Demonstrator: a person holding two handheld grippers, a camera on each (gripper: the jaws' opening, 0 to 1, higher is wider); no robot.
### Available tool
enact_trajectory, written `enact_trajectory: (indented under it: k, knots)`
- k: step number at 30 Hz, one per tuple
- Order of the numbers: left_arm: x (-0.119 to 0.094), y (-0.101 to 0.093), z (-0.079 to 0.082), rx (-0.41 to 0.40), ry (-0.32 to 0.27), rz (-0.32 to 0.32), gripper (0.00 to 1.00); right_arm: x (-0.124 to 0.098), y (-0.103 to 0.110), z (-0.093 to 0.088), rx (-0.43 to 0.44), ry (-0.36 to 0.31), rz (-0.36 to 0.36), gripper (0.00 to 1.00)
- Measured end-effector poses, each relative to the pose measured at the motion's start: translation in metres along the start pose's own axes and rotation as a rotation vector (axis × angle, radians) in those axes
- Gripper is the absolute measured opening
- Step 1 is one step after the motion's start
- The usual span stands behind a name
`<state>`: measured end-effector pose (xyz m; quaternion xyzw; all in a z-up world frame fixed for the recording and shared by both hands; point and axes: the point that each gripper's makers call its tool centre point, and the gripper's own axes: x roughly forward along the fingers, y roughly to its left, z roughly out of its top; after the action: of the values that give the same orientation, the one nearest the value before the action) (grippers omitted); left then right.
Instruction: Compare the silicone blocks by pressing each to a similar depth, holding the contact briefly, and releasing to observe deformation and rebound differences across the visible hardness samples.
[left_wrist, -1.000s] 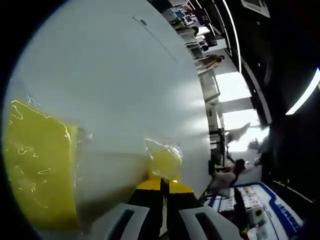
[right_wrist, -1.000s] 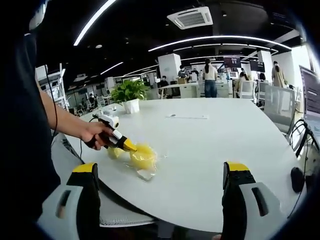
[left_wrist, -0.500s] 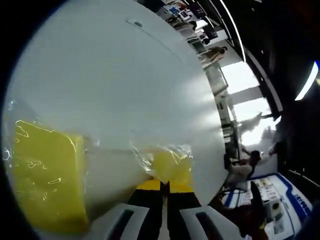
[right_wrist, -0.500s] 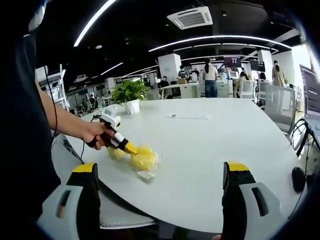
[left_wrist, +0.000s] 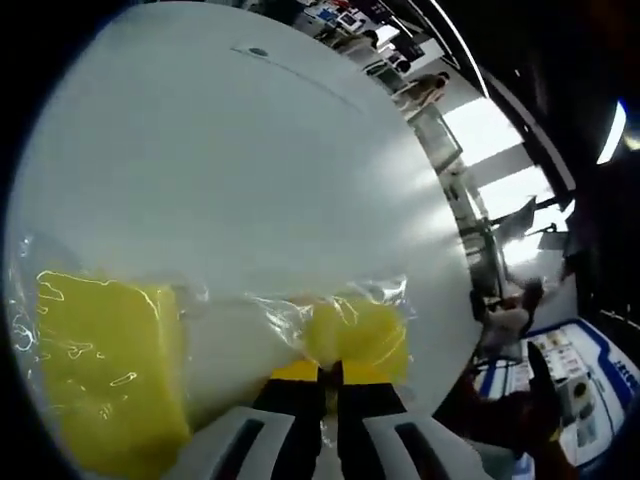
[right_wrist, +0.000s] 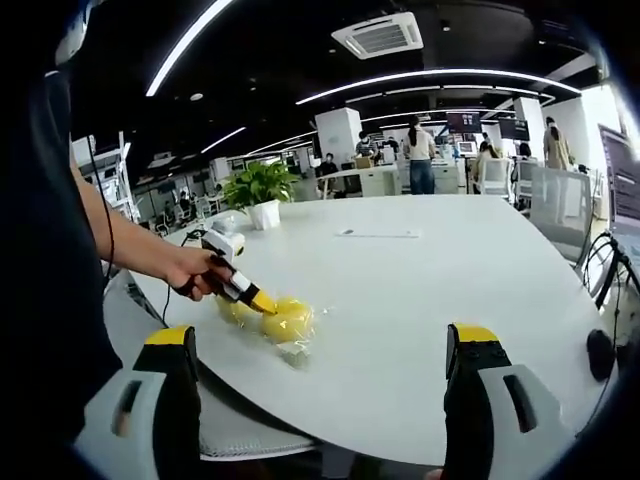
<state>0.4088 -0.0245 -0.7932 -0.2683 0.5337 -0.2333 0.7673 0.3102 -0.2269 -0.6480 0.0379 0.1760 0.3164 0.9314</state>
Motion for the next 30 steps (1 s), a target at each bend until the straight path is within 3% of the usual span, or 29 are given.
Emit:
enact_trajectory:
  k: [8, 12, 16, 17, 19, 21, 23, 27, 30]
  knots:
    - [-0.001, 0.004, -0.001, 0.040, -0.018, 0.009, 0.06, -0.001, 0.000, 0.004, -0.004, -0.007, 0.001, 0.97]
    - [-0.005, 0.007, 0.001, 0.054, -0.029, 0.010, 0.14, 0.000, 0.002, 0.006, -0.011, -0.010, 0.008, 0.97]
    - [-0.009, 0.006, 0.001, 0.131, -0.038, -0.013, 0.23, 0.003, 0.005, 0.008, -0.016, -0.014, 0.019, 0.97]
    - [-0.013, 0.002, 0.001, 0.212, -0.051, -0.026, 0.28, 0.004, 0.006, 0.009, -0.017, -0.015, 0.021, 0.97]
    - [-0.021, -0.008, 0.014, 0.319, -0.143, -0.051, 0.35, 0.005, 0.008, 0.011, -0.022, -0.019, 0.027, 0.97]
    - [-0.030, -0.012, 0.010, 0.335, -0.139, -0.064, 0.40, 0.007, 0.009, 0.012, -0.024, -0.021, 0.036, 0.97]
    - [-0.042, -0.021, 0.020, 0.415, -0.209, -0.097, 0.45, 0.009, 0.010, 0.012, -0.028, -0.021, 0.041, 0.97]
    - [-0.067, -0.034, 0.037, 0.482, -0.313, -0.136, 0.57, 0.013, 0.013, 0.015, -0.039, -0.023, 0.051, 0.97]
    - [-0.081, -0.034, 0.043, 0.529, -0.344, -0.118, 0.67, 0.017, 0.014, 0.018, -0.047, -0.022, 0.055, 0.97]
